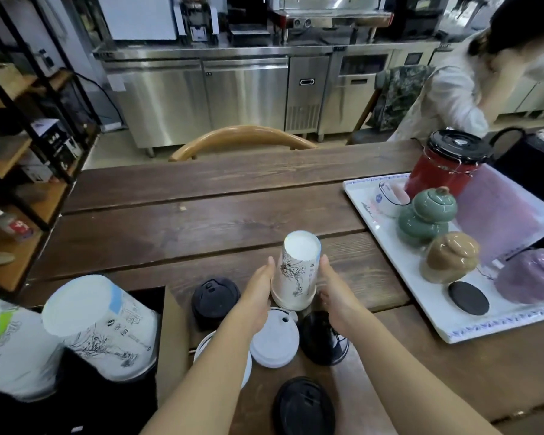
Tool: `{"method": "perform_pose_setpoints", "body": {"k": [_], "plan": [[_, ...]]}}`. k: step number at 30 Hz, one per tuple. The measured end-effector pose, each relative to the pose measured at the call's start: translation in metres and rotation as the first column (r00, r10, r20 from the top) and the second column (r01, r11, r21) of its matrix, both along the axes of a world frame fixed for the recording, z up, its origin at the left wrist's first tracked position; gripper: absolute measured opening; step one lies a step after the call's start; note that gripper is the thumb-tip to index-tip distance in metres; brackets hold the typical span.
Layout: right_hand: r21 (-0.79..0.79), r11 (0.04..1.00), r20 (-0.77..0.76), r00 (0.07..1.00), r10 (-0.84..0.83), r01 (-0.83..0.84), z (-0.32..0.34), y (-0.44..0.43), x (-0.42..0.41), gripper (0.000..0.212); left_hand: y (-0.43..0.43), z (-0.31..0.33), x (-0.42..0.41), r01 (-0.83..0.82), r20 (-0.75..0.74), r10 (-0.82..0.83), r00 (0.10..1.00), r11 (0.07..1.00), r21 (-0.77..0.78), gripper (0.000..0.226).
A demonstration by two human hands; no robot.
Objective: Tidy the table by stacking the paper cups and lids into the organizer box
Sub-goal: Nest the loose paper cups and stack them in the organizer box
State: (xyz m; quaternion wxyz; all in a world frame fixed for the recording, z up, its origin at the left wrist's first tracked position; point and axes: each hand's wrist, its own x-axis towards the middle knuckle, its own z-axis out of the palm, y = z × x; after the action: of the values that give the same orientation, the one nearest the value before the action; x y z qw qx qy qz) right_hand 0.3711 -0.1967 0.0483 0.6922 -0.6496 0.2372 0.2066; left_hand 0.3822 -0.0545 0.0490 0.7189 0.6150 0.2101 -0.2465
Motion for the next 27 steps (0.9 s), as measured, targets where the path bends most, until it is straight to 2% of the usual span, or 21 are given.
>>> {"method": "perform_pose_setpoints", "body": {"k": [2,8,13,15,19,27], "plan": [[0.049,0.999,0.007,1.0,0.022,-0.022,-0.003,0.003,0.001,0.058,-0.004,-0.002,0.001,0.021,-0.029,-0.023,0.999,0.998,-0.054,0.04],[0.037,0.999,0.05,0.999,-0.002,0.0,0.003,0.003,0.004,0.049,-0.007,0.011,0.001,0.033,-0.008,-0.032,0.999,0.999,0.006,0.048],[0.0,1.0,0.125,0.992,0.016,-0.016,0.027,0.01,-0.001,0.045,-0.002,0.036,-0.01,-0.048,0.109,0.042,0.993,0.998,0.048,0.048],[0.003,1.0,0.172,0.985,0.011,-0.011,0.041,0.014,-0.003,0.046,0.001,0.05,-0.015,-0.087,0.186,0.076,0.98,0.995,0.055,0.039],[-0.006,1.0,0.252,0.968,0.018,-0.017,0.075,0.023,-0.011,0.049,0.009,0.084,-0.032,-0.147,0.313,0.131,0.94,0.989,0.025,0.031],[0.029,0.991,0.42,0.901,0.11,-0.134,0.155,0.062,-0.032,0.055,0.047,0.167,-0.077,-0.28,0.488,0.222,0.844,0.959,0.048,0.033]]}}
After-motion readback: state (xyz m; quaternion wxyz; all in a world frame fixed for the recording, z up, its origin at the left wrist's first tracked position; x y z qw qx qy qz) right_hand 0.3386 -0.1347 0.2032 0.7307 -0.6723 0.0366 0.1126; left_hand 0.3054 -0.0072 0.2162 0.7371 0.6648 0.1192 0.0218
